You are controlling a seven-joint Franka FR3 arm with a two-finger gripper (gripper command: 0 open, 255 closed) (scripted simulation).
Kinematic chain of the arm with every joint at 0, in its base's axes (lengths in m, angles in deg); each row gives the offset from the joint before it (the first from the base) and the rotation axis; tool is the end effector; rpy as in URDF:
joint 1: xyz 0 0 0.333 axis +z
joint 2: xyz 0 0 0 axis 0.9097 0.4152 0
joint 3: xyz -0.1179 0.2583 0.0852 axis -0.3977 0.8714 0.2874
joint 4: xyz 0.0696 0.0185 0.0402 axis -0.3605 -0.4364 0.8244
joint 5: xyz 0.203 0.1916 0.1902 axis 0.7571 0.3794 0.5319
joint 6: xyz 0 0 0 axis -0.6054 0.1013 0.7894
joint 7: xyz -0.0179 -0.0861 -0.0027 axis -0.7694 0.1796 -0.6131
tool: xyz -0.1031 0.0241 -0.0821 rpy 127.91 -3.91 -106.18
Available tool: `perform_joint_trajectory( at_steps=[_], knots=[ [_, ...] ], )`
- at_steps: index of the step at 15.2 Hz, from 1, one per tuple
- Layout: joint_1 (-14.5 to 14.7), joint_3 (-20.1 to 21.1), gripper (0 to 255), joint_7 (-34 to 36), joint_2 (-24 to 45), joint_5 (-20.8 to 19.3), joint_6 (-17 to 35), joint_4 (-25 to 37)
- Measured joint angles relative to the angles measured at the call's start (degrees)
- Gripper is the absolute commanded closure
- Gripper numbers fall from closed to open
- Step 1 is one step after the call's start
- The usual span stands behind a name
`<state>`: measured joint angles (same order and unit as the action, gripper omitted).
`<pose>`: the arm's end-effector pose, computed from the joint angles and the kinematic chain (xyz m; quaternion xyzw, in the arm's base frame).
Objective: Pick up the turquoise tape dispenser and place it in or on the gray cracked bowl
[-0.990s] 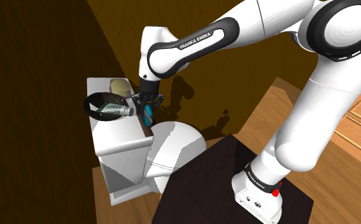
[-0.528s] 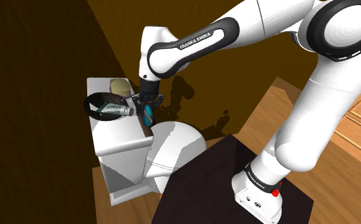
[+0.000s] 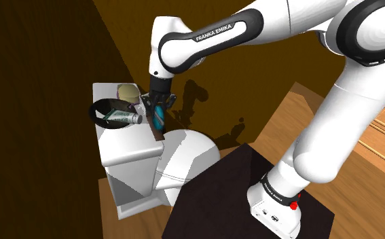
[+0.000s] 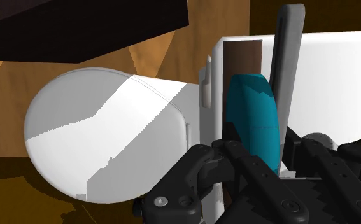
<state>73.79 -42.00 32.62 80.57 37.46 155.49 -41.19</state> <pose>0.4529 0.2203 0.3419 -0.9887 0.1379 0.0585 0.0106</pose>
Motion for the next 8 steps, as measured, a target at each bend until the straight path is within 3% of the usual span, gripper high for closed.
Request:
perform_joint_trajectory(
  at_steps=[8],
  knots=[
    [-0.25,0.02,255,-0.30,-2.90,0.78,-6.00,3.21]
  ],
)
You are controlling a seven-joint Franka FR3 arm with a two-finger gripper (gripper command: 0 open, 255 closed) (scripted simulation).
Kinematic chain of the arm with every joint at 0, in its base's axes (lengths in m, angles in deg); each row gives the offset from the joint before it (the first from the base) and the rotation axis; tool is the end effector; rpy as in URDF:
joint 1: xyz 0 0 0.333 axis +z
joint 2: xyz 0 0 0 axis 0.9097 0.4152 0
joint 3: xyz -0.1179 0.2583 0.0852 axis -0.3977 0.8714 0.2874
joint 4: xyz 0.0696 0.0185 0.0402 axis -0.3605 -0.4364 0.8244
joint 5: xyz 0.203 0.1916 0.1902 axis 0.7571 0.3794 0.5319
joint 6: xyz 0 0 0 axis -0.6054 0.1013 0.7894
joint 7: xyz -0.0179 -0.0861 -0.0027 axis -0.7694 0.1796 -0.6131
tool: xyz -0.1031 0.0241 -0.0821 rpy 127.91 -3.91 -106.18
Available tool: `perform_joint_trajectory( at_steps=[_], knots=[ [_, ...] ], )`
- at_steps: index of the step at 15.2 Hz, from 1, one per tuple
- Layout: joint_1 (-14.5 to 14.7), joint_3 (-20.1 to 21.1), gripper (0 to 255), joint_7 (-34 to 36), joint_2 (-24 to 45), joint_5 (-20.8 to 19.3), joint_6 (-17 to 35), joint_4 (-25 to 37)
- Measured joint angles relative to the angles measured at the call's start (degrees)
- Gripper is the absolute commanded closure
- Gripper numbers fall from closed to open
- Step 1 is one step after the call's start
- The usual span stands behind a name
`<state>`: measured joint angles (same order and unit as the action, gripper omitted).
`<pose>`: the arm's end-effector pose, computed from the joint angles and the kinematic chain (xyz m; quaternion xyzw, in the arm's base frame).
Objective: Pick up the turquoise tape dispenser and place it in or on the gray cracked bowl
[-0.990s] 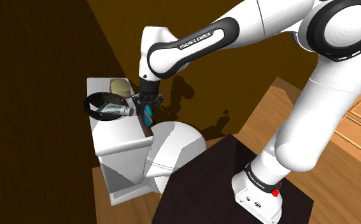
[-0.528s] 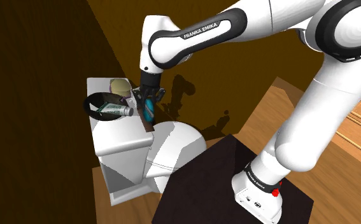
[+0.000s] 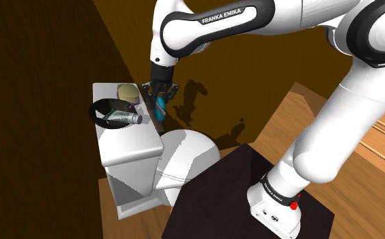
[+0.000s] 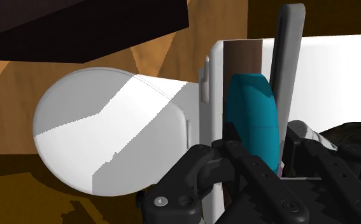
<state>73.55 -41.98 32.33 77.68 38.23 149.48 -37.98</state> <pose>0.4515 0.2195 0.3802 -0.9887 0.1378 0.0585 0.0105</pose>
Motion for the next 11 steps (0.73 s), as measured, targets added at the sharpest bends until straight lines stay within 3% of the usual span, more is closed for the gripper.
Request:
perform_joint_trajectory(
  at_steps=[8,11],
  knots=[
    [-0.15,-0.04,255,-0.07,-2.28,0.55,-5.79,3.60],
    [0.74,0.56,255,2.02,2.39,-0.92,-8.03,10.42]
  ],
)
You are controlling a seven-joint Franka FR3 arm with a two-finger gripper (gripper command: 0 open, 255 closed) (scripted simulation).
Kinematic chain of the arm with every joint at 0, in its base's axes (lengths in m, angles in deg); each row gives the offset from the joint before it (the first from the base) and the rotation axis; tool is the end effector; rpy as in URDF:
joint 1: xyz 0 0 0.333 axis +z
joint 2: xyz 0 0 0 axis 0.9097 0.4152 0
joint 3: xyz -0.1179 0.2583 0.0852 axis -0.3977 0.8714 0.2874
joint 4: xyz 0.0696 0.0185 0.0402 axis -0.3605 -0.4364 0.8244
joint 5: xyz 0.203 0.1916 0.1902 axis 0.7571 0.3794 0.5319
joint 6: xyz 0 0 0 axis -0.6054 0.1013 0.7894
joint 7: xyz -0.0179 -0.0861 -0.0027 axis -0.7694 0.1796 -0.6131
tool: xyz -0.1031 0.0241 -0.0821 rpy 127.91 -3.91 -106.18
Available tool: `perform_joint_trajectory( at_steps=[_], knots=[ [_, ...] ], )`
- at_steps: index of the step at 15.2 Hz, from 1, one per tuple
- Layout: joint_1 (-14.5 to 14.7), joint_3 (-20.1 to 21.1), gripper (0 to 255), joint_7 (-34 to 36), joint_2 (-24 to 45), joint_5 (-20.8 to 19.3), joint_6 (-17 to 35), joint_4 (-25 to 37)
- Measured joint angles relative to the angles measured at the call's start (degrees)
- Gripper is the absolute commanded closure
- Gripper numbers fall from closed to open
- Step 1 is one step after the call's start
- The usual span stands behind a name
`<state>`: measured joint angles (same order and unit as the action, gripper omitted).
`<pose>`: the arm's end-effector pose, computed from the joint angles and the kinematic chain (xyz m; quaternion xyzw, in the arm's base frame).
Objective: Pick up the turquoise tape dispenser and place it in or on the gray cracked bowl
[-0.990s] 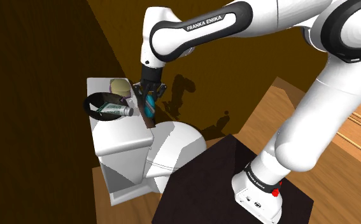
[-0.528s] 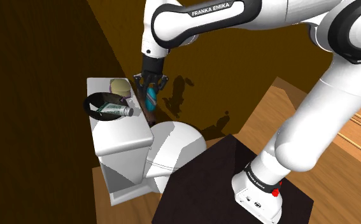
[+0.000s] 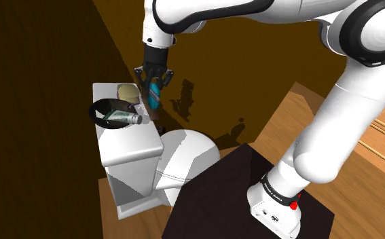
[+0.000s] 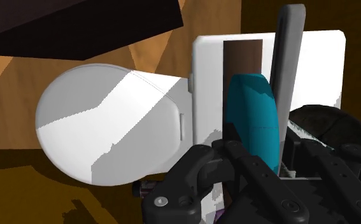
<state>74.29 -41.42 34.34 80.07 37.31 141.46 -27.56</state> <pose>0.4682 0.2372 0.4227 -0.9888 0.1372 0.0585 0.0106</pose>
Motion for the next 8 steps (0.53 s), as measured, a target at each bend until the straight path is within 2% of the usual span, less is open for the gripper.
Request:
perform_joint_trajectory(
  at_steps=[3,8],
  knots=[
    [1.26,0.36,255,2.12,6.13,-1.94,-2.67,8.61],
    [5.31,0.55,255,6.02,19.33,-5.76,-9.67,28.49]
  ],
)
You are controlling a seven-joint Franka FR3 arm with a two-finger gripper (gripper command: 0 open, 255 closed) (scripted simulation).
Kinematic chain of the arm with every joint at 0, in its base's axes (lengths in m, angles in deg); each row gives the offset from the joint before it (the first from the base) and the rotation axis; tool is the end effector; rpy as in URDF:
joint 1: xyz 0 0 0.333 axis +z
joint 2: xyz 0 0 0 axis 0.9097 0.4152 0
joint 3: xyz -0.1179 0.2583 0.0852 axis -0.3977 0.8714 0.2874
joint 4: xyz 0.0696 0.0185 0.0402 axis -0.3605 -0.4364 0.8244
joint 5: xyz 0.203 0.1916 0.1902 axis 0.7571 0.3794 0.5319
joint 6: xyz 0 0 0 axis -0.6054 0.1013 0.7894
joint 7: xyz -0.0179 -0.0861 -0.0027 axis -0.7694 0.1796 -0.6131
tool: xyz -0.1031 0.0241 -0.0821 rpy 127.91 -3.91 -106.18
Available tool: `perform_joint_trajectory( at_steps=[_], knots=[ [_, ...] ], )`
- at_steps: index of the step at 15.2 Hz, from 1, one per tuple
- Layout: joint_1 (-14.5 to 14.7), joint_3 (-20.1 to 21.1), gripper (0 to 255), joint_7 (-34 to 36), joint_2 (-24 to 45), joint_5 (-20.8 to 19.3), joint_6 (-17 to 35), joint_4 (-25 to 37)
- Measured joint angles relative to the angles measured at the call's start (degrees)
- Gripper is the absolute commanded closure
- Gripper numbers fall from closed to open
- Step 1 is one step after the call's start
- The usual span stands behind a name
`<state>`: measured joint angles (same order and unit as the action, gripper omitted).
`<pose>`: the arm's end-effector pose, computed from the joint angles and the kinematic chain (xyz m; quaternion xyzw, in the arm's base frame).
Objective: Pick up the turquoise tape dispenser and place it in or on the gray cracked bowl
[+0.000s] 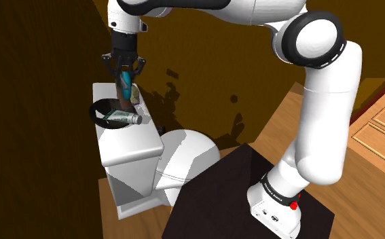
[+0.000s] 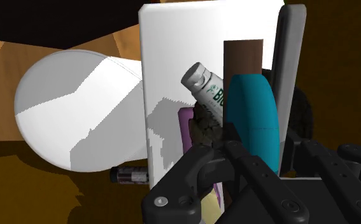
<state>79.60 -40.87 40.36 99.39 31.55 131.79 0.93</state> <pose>0.5375 0.2986 0.4290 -0.9888 0.1371 0.0587 0.0106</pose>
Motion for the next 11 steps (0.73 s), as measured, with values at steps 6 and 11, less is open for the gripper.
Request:
perform_joint_trajectory(
  at_steps=[6,11],
  knots=[
    [3.07,-0.38,255,1.69,8.54,-2.04,-2.99,11.44],
    [2.83,-0.49,255,1.62,8.88,-2.15,0.38,8.37]
  ],
)
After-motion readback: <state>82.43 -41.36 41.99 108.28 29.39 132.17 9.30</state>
